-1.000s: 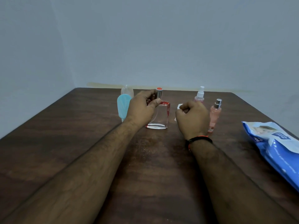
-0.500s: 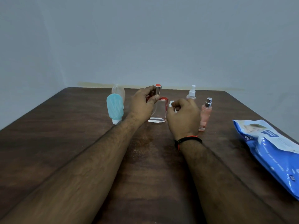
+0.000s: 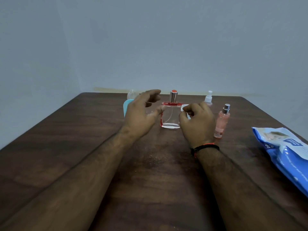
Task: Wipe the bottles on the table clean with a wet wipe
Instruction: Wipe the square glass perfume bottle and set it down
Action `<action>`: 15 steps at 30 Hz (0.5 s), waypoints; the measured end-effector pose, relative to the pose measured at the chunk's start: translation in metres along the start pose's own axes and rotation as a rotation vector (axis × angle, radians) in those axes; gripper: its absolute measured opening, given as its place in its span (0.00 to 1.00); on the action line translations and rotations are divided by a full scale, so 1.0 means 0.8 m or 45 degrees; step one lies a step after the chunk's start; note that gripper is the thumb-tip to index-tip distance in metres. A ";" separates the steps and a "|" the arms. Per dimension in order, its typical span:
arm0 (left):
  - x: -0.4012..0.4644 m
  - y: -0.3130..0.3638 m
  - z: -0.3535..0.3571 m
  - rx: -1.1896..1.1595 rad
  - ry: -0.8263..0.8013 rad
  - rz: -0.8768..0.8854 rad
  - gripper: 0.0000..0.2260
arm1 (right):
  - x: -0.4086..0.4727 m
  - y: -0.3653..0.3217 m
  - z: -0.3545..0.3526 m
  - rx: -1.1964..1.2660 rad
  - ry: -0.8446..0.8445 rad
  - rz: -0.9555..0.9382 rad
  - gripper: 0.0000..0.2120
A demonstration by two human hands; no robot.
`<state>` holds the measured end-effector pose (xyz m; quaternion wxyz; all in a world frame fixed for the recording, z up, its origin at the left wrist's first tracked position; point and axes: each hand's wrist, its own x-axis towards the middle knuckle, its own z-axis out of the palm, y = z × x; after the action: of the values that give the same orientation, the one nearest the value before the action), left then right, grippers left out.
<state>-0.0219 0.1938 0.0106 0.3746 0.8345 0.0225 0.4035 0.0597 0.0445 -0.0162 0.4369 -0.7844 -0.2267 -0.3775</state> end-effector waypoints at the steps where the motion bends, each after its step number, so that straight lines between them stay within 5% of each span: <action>1: 0.000 0.003 -0.014 -0.022 0.076 0.019 0.18 | -0.001 -0.002 -0.001 0.034 0.000 -0.045 0.01; 6: 0.004 -0.024 -0.084 -0.179 0.372 -0.276 0.11 | -0.008 -0.016 -0.001 0.234 -0.093 -0.249 0.03; 11: -0.008 -0.086 -0.107 -0.114 -0.190 -0.811 0.27 | -0.014 -0.023 0.004 0.311 -0.143 -0.312 0.04; 15: -0.007 -0.088 -0.087 0.014 -0.391 -0.787 0.35 | -0.014 -0.022 0.005 0.308 -0.189 -0.306 0.04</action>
<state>-0.0553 0.2844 -0.0109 0.4735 0.8413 0.2199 0.1404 0.0428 0.0567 -0.0174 0.4617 -0.7192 -0.3941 -0.3379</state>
